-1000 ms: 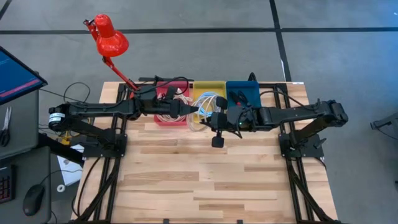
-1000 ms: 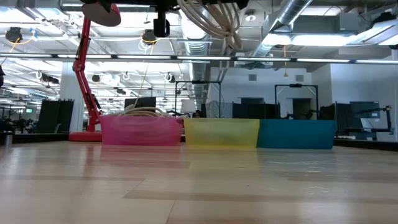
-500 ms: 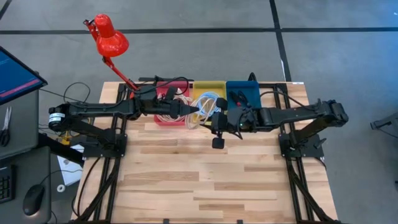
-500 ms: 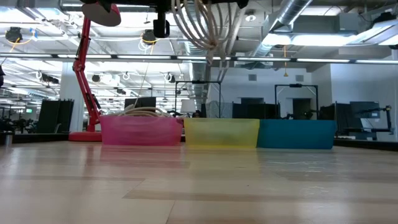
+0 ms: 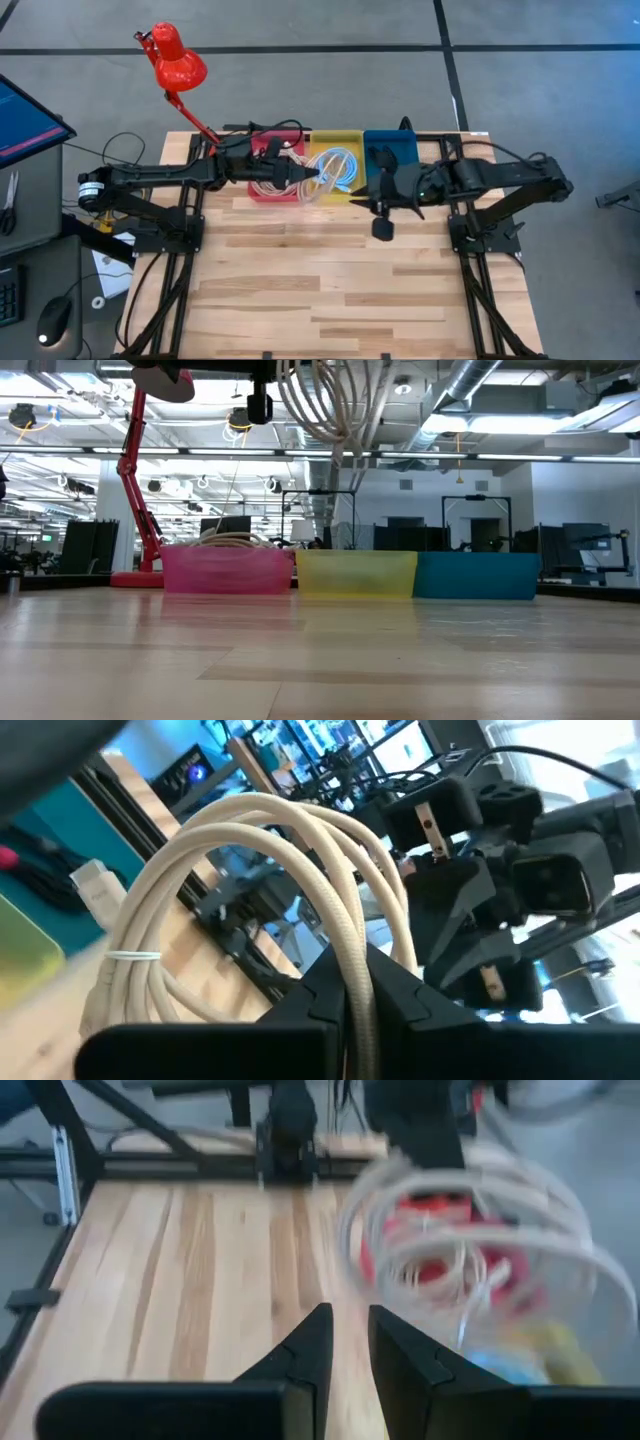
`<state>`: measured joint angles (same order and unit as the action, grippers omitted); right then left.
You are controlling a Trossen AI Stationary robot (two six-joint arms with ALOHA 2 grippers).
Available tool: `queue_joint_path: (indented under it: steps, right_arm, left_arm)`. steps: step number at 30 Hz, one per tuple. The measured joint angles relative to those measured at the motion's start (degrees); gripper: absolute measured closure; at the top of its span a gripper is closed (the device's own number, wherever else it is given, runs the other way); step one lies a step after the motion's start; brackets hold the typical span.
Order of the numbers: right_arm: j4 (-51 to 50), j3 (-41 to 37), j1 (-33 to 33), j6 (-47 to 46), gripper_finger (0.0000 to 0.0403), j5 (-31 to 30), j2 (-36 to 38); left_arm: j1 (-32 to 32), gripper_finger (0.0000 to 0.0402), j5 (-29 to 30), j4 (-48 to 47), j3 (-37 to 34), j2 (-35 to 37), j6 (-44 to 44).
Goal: Pick & Place USB Port
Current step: Put the bottom brown charger cable into the red bin
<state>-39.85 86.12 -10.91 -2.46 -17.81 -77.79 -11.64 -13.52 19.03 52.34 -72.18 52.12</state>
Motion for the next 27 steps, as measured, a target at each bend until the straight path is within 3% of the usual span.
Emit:
queue_joint_path:
  steps: [6,11,18,27]
  right_arm:
    - [-13.28,2.85,-0.01,-8.85,0.0343,0.44,3.14]
    - [-20.39,2.85,-0.03,-15.01,0.0343,0.03,6.08]
    - [-23.91,2.85,-0.03,-18.57,0.0343,-0.19,8.92]
    - [-24.22,2.83,-0.01,-18.57,0.0343,-0.21,8.24]
  left_arm:
    - [-3.06,0.0388,-0.58,-1.11,0.01,0.67,-3.91]
    - [-6.78,0.0388,-1.55,-7.91,0.02,2.98,-7.19]
    - [-13.75,0.0388,1.94,-20.93,0.02,7.91,-13.59]
    - [-22.88,0.0388,3.66,-23.80,0.04,7.30,-15.99]
